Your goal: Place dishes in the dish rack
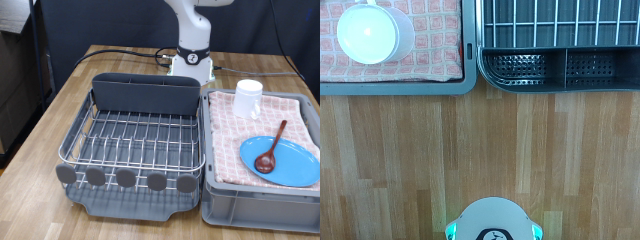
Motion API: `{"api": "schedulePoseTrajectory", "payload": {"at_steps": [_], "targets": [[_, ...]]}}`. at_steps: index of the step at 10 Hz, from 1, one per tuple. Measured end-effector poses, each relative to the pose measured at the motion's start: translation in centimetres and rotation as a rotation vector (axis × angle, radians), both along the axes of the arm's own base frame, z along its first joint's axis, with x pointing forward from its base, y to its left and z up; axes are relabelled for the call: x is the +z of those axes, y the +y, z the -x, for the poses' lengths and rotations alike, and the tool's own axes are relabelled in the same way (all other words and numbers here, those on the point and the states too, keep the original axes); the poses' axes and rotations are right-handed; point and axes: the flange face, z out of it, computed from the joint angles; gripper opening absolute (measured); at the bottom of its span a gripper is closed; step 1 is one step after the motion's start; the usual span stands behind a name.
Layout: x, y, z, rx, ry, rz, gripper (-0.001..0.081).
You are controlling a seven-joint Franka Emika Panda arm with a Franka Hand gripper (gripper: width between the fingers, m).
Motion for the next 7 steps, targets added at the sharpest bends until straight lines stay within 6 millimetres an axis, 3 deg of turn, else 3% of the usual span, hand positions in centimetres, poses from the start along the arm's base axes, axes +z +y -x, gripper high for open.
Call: {"api": "schedulePoseTrajectory", "payload": {"at_steps": [3, 7], "targets": [[-0.1, 1.7, -1.5, -0.118, -0.059, 0.008, 0.0803], [-2.1, 6.1, -6.0, -0.307, -0.054, -0.005, 0.0803]]}}
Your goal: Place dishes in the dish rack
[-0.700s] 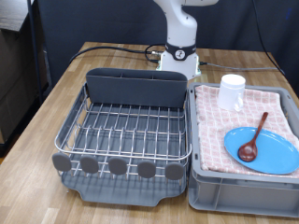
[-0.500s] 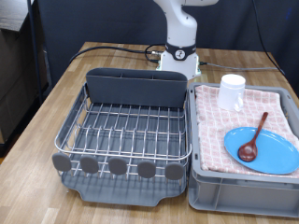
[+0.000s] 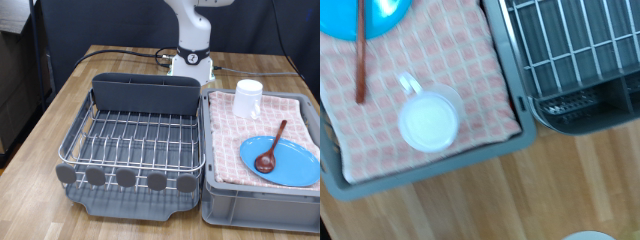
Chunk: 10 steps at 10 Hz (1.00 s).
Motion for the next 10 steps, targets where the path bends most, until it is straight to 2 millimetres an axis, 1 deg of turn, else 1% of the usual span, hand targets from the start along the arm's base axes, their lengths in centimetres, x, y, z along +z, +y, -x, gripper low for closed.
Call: {"api": "schedulePoseTrajectory", "payload": {"at_steps": [2, 3, 5, 6, 7, 10], "targets": [[-0.9, 2.0, -2.1, -0.056, 0.007, -0.006, 0.0803], [-1.0, 2.4, -3.5, -0.069, 0.02, -0.011, 0.0803], [-0.9, 2.6, -3.6, -0.048, -0.006, -0.01, 0.0803], [-1.0, 3.2, -4.0, -0.039, -0.034, -0.01, 0.0803], [-1.2, 4.4, -4.5, -0.035, -0.056, -0.003, 0.0803], [-1.9, 8.8, -6.4, -0.04, -0.099, 0.031, 0.0803]]}}
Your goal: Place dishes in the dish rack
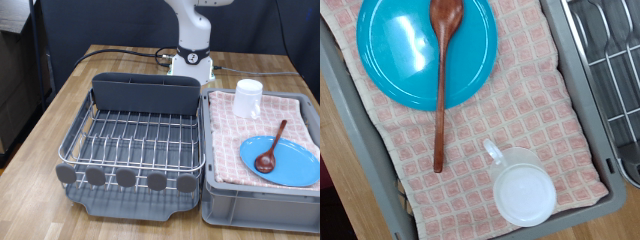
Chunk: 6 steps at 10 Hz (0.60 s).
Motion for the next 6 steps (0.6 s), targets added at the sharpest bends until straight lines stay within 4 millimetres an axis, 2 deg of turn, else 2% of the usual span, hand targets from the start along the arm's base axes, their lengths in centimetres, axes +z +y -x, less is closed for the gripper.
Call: {"api": "schedulePoseTrajectory", "payload": {"at_steps": [3, 6], "targets": [[-0.7, 3.9, -1.3, -0.054, 0.002, 0.009, 0.0803], [-2.0, 5.5, -2.1, -0.053, 0.002, 0.02, 0.0803]]}}
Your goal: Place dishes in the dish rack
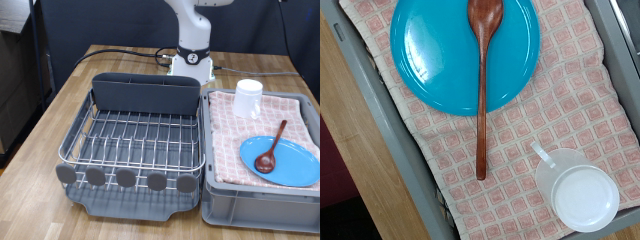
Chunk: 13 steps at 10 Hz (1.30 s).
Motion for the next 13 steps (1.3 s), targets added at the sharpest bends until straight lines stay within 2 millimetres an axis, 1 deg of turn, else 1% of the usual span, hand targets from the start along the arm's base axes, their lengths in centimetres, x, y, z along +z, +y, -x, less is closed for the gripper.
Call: {"api": "schedulePoseTrajectory", "payload": {"at_steps": [2, 3, 6, 7, 9, 10, 11, 13], "targets": [[-1.8, 0.3, -0.6, 0.008, -0.002, 0.01, 0.0803], [-3.2, 0.2, -0.9, 0.006, -0.006, 0.017, 0.0803], [-8.4, -0.2, -1.3, -0.02, -0.06, 0.035, 0.0803], [-9.4, -0.2, -1.3, -0.028, -0.089, 0.025, 0.0803], [-9.5, -0.2, -1.3, -0.01, -0.078, 0.027, 0.0803], [-10.2, -0.2, -1.0, 0.013, -0.077, 0.027, 0.0803], [-11.3, -0.2, -0.7, 0.036, -0.079, 0.023, 0.0803], [-14.1, -0.3, 0.1, 0.059, -0.083, 0.008, 0.0803]]}}
